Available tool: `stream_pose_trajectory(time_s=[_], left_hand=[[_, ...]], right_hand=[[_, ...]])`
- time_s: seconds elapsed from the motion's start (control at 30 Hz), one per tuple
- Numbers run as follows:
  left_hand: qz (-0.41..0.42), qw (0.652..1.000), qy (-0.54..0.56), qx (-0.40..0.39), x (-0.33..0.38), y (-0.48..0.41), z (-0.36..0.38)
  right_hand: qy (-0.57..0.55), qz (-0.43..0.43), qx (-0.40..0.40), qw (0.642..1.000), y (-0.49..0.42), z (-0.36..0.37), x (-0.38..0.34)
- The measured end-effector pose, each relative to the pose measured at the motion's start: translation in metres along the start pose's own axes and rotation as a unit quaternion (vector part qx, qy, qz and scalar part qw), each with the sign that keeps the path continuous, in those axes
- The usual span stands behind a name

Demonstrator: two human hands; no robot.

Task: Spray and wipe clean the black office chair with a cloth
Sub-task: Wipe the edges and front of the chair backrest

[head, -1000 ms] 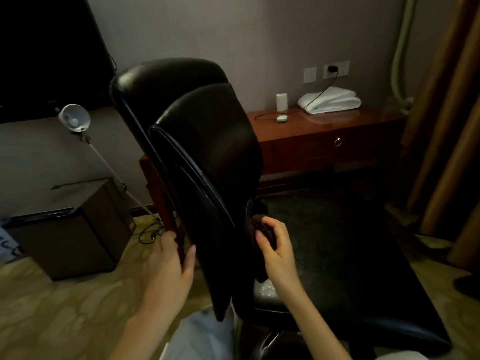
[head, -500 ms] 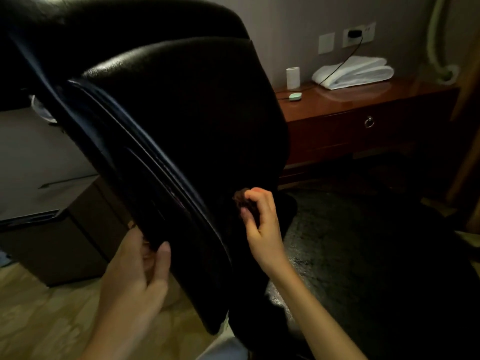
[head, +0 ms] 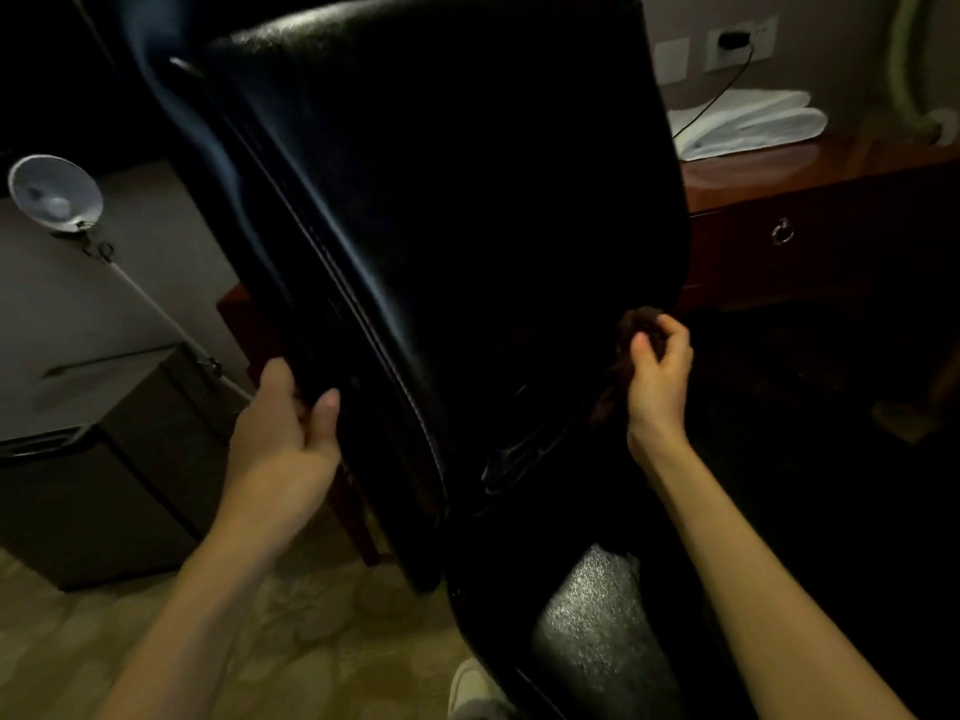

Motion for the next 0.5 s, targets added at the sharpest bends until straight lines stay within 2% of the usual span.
stream_pose_trajectory(time_s=[0.07, 0.13, 0.27, 0.37, 0.5], left_hand=[[-0.007, 1.000, 0.006, -0.012, -0.007, -0.015, 0.009], [-0.017, 1.000, 0.001, -0.024, -0.016, -0.029, 0.017], [-0.006, 0.999, 0.016, -0.031, -0.024, -0.044, 0.025], [0.008, 0.999, 0.023, -0.038, -0.025, -0.047, 0.028], [0.017, 0.999, 0.031, -0.041, -0.026, -0.048, 0.027]], right_hand=[[-0.016, 0.030, 0.002, 0.999, -0.014, 0.002, 0.005], [0.013, 0.027, -0.002, 1.000, -0.011, 0.021, 0.001], [0.059, -0.069, 0.014, 0.996, 0.061, 0.069, -0.034], [0.063, -0.160, -0.039, 0.984, 0.124, 0.089, -0.050], [0.051, -0.179, -0.133, 0.973, 0.137, 0.079, -0.074]])
Point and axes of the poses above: each hand's wrist, its own y-axis away from the middle knuckle, its own z-axis out of the palm, x = y × z, the point moved 10 cm from there along -y, towards the middle knuckle, and after that the axes turned 11 degrees about y, right-handed, at the moved point
